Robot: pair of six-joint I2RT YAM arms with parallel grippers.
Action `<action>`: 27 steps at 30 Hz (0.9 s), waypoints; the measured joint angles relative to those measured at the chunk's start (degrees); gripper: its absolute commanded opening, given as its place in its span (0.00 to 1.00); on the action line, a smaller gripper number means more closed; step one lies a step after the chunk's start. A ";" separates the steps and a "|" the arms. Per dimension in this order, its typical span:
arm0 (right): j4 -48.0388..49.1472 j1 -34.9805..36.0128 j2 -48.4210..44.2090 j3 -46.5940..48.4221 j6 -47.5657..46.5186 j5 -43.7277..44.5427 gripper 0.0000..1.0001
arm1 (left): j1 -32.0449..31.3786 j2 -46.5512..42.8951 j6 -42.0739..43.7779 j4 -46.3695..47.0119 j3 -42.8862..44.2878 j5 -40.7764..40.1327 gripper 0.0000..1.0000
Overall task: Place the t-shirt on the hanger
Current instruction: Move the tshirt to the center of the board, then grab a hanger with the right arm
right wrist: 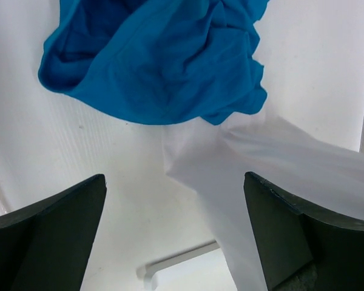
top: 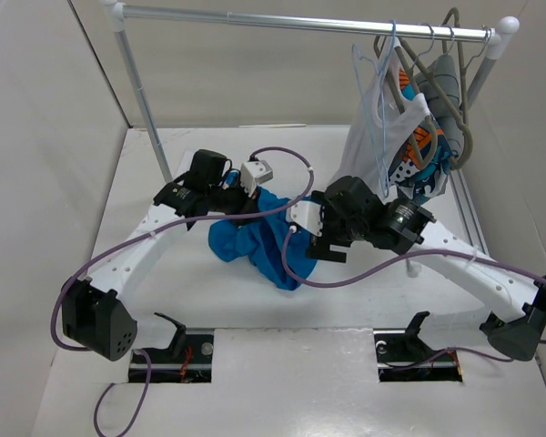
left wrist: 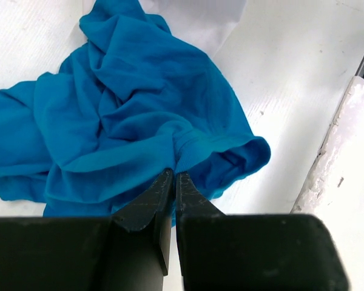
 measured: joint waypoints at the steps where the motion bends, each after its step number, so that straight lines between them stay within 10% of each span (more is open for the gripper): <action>1: -0.07 -0.02 0.11 -0.17 0.20 0.35 1.00 | -0.04 0.00 0.00 0.07 0.07 0.13 0.00; 12: -3.02 -0.28 -3.15 0.85 -0.52 1.16 0.98 | 2.82 -0.02 -0.87 0.63 -0.09 -0.61 0.00; 27: 7.26 -1.33 -11.89 30.32 -0.66 -0.87 0.79 | 5.29 -1.68 -4.48 3.91 -3.67 0.48 0.00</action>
